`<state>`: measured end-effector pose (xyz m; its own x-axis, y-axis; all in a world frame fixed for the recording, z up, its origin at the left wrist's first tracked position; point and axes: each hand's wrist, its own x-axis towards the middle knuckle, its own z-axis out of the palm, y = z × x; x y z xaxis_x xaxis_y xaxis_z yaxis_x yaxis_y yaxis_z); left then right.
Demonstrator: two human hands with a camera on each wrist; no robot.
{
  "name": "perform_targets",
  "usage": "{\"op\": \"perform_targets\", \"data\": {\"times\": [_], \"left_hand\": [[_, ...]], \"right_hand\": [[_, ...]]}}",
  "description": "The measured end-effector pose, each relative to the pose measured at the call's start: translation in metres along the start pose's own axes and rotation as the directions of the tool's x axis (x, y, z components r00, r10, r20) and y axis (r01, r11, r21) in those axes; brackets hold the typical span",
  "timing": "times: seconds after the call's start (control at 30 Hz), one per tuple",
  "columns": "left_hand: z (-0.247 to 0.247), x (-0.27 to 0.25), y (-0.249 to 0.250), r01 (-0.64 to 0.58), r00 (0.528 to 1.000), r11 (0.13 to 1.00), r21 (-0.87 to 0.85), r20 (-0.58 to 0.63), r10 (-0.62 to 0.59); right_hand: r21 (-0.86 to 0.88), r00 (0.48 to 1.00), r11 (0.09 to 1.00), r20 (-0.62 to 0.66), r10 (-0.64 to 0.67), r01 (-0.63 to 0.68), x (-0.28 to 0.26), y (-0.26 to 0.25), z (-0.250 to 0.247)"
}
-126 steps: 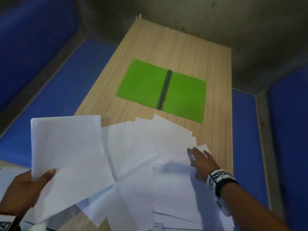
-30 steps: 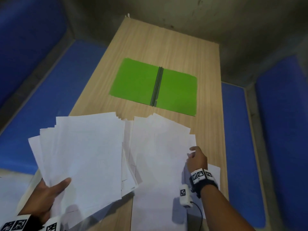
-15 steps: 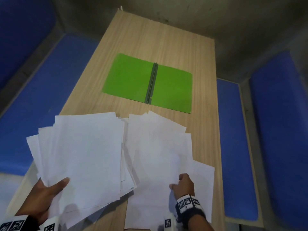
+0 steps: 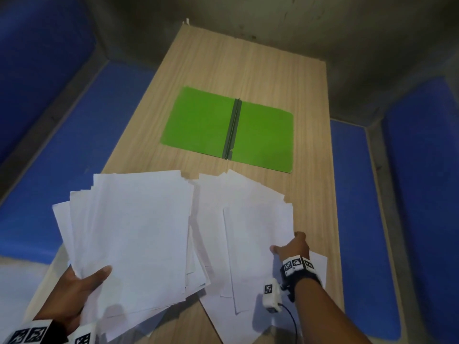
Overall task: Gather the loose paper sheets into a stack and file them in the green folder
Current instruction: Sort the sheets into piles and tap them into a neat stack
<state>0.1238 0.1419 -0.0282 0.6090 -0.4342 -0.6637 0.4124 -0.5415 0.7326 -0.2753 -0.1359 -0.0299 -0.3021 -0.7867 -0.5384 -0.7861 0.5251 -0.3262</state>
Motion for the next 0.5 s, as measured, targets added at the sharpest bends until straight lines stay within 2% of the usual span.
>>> {"op": "perform_targets", "data": {"times": [0.13,0.27,0.43,0.5], "left_hand": [[0.001,-0.008,0.003,-0.003,1.000,1.000,-0.023,0.021,0.004],[-0.003,-0.010,-0.001,0.008,1.000,0.999,-0.053,0.027,-0.007],[-0.010,-0.008,-0.002,0.018,1.000,0.997,-0.076,0.024,-0.016],[-0.010,-0.010,-0.001,0.019,1.000,0.996,-0.084,0.020,-0.017]], "right_hand": [[0.057,0.998,0.996,0.009,-0.062,0.062,0.003,0.005,-0.003],[0.184,0.992,0.975,-0.032,-0.123,0.127,0.002,0.014,-0.035],[0.330,0.981,0.939,-0.190,-0.033,0.095,0.008,0.038,-0.092],[0.363,0.976,0.929,-0.217,0.010,0.071,0.008,0.043,-0.109]]}}
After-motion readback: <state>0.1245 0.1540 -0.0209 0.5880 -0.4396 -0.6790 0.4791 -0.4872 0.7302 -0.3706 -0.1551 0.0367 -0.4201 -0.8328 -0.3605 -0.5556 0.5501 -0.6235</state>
